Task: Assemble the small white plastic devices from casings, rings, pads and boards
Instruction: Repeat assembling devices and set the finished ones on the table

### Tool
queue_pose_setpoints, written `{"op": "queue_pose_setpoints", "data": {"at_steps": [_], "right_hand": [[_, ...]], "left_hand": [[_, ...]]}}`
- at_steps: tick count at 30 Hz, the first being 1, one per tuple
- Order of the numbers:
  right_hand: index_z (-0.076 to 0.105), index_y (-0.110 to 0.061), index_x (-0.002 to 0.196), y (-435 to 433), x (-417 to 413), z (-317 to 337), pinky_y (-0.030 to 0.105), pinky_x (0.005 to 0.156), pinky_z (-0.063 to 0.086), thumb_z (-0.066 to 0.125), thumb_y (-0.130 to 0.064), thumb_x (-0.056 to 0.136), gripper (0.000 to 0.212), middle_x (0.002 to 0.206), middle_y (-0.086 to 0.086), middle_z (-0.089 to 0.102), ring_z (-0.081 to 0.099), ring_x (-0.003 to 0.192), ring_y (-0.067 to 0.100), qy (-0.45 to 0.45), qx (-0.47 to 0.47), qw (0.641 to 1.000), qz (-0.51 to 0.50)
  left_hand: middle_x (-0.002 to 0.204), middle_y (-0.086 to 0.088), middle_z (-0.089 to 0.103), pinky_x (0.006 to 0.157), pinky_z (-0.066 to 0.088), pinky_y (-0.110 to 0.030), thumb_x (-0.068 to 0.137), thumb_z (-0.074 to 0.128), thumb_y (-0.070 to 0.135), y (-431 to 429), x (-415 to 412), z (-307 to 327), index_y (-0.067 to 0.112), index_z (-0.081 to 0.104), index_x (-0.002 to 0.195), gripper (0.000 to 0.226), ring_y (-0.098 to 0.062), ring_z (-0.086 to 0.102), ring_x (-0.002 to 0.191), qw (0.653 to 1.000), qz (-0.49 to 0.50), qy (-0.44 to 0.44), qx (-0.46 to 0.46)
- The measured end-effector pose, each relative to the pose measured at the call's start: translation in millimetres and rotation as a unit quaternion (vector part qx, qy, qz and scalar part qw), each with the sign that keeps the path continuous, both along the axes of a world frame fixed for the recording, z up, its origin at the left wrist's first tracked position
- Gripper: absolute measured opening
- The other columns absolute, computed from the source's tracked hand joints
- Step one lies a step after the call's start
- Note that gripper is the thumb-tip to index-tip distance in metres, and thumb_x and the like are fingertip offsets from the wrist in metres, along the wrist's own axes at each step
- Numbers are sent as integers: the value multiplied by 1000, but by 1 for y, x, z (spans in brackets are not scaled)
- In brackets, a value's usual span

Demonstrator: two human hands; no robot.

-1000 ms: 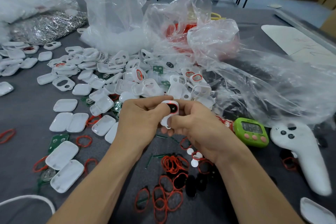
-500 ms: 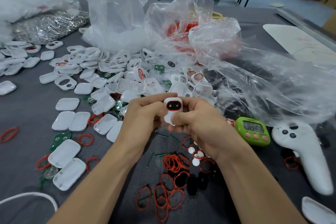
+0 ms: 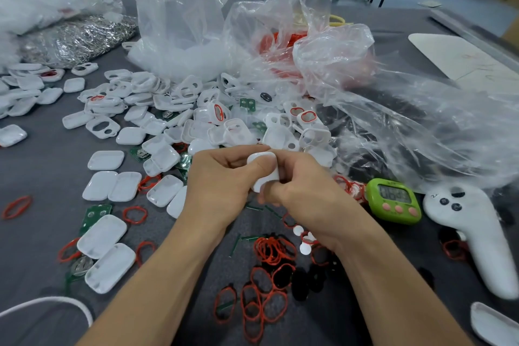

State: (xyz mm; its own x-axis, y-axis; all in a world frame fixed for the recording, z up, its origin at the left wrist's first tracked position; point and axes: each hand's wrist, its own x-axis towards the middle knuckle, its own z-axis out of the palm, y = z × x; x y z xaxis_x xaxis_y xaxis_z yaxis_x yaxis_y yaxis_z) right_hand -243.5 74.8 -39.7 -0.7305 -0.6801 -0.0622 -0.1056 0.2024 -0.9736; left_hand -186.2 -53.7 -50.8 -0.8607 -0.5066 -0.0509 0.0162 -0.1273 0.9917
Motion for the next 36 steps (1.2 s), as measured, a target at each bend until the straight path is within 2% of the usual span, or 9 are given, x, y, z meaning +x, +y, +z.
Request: {"op": "queue_pose_setpoints", "data": {"at_steps": [5,8,11,14,20,26,31,33,36], "right_hand": [[74,-28,99,-5,4,1,9,50,40,54,0,80,40,69,-15,65,52,52,-2,-9,-29,999,32],[76,-23,105,-6,3,2,26,69,55,61,-5,78,36,92,-4,78,71,80,10,20,-13,1000,10],[75,-16,101,-3,5,7,46,67,53,66,-6,79,26,88,9,77,64,74,15,39,33,998,-22],[68,-23,91,2,13,11,31,52,51,77,-10,75,22,67,-5,72,64,53,8,42,63,995,-60],[54,-31,89,38,50,10,15,54,46,81,-23,75,31,70,-8,70,64,60,1,200,115,947,-224],[68,-28,84,106,58,10,15,58,48,81,-29,83,13,63,-14,69,64,60,0,181,157,906,-349],[75,-24,87,119,65,6,34,67,54,78,-41,82,18,59,-7,66,63,64,13,198,241,886,-343],[77,-27,91,119,67,10,41,72,57,75,-47,86,21,66,-10,68,67,72,19,216,246,872,-364],[77,-29,88,107,59,24,40,73,58,70,-41,90,14,69,-13,69,68,73,17,254,221,862,-379]], "left_hand": [[79,-1,80,71,63,-37,65,78,24,2,-3,-3,25,85,82,18,-22,78,79,998,53,-4,-41],[84,1,80,74,62,-33,71,79,26,1,-3,-5,26,85,88,17,-17,78,83,998,37,-9,-43],[90,-4,81,66,60,-26,88,76,19,1,1,-4,22,85,92,9,-18,77,84,1000,2,4,11],[92,-5,81,73,60,-30,92,74,15,4,7,-3,22,85,90,13,-21,77,87,1000,4,12,0],[78,13,79,80,61,-34,81,82,25,19,19,0,43,81,81,18,-4,75,76,985,15,34,-166],[82,47,65,83,48,-14,86,72,46,29,25,-1,63,65,98,22,19,63,89,931,-12,12,-365],[80,48,62,79,34,6,88,73,38,25,23,-12,40,80,92,8,31,53,87,917,2,2,-398],[77,50,59,80,36,1,90,70,40,26,23,-11,41,80,97,12,23,59,90,909,19,-4,-415],[108,27,73,88,43,-24,90,63,42,21,19,-6,43,65,130,40,-7,67,107,879,124,-32,-458]]}}
